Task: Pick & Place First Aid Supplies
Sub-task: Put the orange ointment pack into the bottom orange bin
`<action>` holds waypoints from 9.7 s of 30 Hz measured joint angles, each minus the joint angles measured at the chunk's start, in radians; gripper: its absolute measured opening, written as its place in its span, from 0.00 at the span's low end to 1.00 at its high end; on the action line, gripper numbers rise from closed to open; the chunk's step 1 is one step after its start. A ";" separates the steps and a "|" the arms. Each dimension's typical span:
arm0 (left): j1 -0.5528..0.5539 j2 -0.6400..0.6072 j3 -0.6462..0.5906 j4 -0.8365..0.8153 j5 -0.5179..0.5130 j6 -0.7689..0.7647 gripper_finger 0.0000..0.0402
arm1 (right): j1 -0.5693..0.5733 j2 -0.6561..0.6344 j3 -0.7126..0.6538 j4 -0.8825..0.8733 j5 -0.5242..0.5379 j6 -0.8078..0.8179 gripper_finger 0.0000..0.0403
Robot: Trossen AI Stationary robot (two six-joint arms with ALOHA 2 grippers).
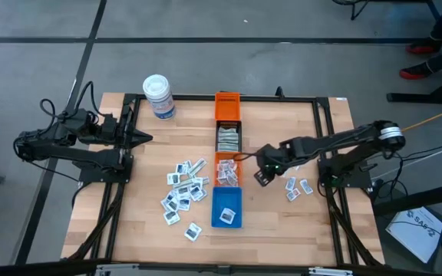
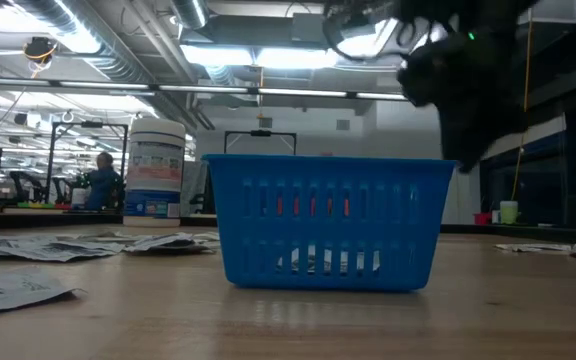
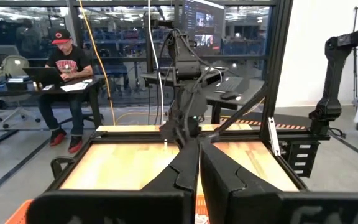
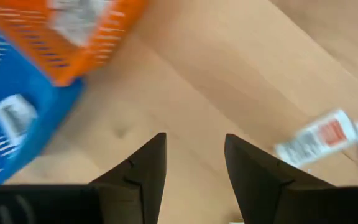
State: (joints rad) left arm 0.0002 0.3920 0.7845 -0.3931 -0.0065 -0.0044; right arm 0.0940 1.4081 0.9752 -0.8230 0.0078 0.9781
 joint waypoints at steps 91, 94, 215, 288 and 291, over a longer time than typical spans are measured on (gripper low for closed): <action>0.000 0.000 0.000 0.000 0.000 0.000 0.03 | -0.058 0.155 0.263 -0.020 0.161 -0.207 0.00; 0.000 0.000 0.000 0.000 0.000 0.000 0.03 | -0.058 0.155 0.302 -0.021 0.173 -0.231 0.00; 0.000 0.000 0.000 0.000 0.000 0.000 0.03 | 0.363 0.101 -0.091 -0.132 -0.042 0.384 0.39; 0.000 0.000 0.000 0.000 0.000 0.000 0.03 | 0.158 0.144 0.320 -0.228 0.199 0.013 0.01; 0.000 0.000 0.000 0.000 0.000 0.000 0.03 | 0.128 0.144 0.340 -0.220 0.210 -0.049 0.01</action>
State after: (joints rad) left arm -0.0001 0.3916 0.7845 -0.3931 -0.0067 -0.0043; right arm 0.2224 1.5520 1.3148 -1.0428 0.2176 0.9291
